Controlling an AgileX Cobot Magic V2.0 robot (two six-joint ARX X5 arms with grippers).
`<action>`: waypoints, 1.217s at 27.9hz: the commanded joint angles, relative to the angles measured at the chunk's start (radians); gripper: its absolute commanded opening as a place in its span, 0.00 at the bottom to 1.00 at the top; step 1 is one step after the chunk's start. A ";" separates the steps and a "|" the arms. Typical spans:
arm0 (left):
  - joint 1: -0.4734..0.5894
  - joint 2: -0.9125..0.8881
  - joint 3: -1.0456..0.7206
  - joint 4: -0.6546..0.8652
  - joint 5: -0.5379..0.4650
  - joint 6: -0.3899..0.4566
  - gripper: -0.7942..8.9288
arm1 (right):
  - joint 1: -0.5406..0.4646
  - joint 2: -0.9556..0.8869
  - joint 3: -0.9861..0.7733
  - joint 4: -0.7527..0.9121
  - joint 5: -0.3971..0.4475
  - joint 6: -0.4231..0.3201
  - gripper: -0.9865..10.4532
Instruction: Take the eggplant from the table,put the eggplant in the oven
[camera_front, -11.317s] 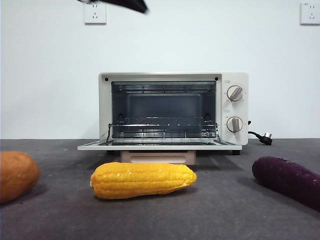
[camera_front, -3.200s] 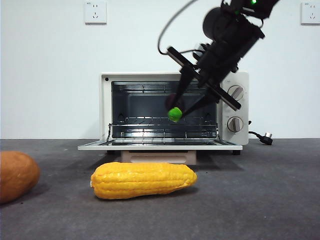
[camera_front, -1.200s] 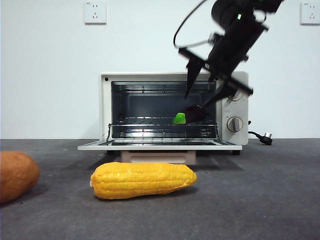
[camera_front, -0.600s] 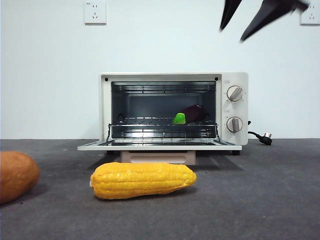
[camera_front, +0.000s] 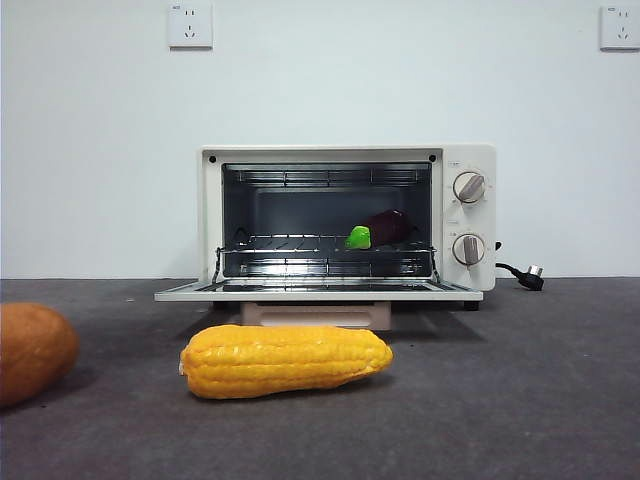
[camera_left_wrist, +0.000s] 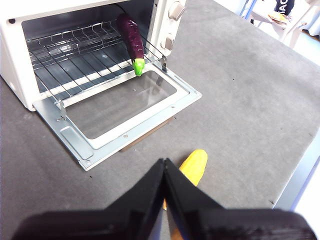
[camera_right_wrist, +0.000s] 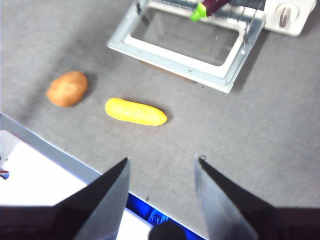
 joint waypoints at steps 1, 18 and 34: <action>-0.002 0.002 -0.006 0.006 0.001 0.006 0.08 | 0.002 -0.048 0.004 -0.001 0.000 -0.006 0.26; -0.001 0.132 -0.006 0.091 -0.004 0.006 0.08 | 0.002 -0.096 0.003 -0.026 0.005 0.004 0.08; 0.074 0.604 -0.006 0.361 0.011 -0.069 0.08 | 0.002 -0.290 0.003 -0.027 -0.002 0.147 0.08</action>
